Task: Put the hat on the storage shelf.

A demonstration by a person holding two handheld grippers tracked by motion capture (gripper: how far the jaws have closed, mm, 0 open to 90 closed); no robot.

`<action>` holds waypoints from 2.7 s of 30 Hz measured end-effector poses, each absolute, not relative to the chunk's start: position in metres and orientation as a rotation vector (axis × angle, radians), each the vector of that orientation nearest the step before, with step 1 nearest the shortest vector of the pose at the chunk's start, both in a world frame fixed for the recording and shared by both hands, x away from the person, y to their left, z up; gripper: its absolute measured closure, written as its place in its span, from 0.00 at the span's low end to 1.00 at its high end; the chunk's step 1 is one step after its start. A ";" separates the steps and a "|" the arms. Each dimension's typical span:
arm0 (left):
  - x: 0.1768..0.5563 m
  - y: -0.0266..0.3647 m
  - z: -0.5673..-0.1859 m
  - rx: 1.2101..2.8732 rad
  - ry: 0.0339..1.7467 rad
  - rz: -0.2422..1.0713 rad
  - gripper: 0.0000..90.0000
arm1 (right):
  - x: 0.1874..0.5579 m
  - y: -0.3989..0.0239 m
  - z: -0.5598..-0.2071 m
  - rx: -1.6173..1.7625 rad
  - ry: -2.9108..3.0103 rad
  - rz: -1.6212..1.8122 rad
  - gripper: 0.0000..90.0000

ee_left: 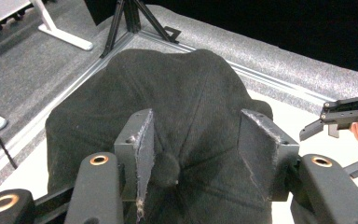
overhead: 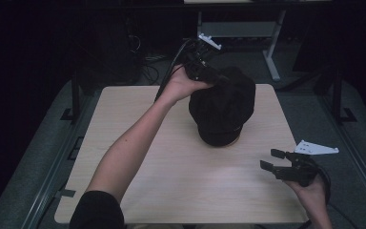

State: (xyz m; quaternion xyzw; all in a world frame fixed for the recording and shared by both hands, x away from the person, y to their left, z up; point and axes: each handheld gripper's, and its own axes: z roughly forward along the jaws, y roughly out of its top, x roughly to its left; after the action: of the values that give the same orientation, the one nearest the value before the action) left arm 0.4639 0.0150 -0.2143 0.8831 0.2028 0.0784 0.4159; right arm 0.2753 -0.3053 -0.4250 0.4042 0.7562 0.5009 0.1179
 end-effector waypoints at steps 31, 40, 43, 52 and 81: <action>0.447 0.060 -0.225 2.174 0.585 0.191 0.40 | 0.276 -0.294 -0.429 1.212 2.188 1.408 0.21; 0.433 0.075 -0.231 2.177 0.575 0.204 0.40 | 0.276 -0.290 -0.430 1.215 2.197 1.390 0.21; 0.430 0.081 -0.233 2.171 0.580 0.206 0.39 | 0.276 -0.289 -0.430 1.206 2.202 1.383 0.21; 0.417 0.101 -0.238 2.155 0.598 0.216 0.39 | 0.275 -0.284 -0.431 1.196 2.212 1.369 0.20; 0.379 0.156 -0.268 2.105 0.633 0.215 0.36 | 0.271 -0.279 -0.432 1.189 2.209 1.337 0.20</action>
State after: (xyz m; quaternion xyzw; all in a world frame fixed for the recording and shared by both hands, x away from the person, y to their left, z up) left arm 0.3791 0.1563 -0.2677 0.8512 0.2561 0.0869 0.4497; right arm 0.2714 -0.2791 -0.4321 0.4136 0.7684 0.4652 0.1488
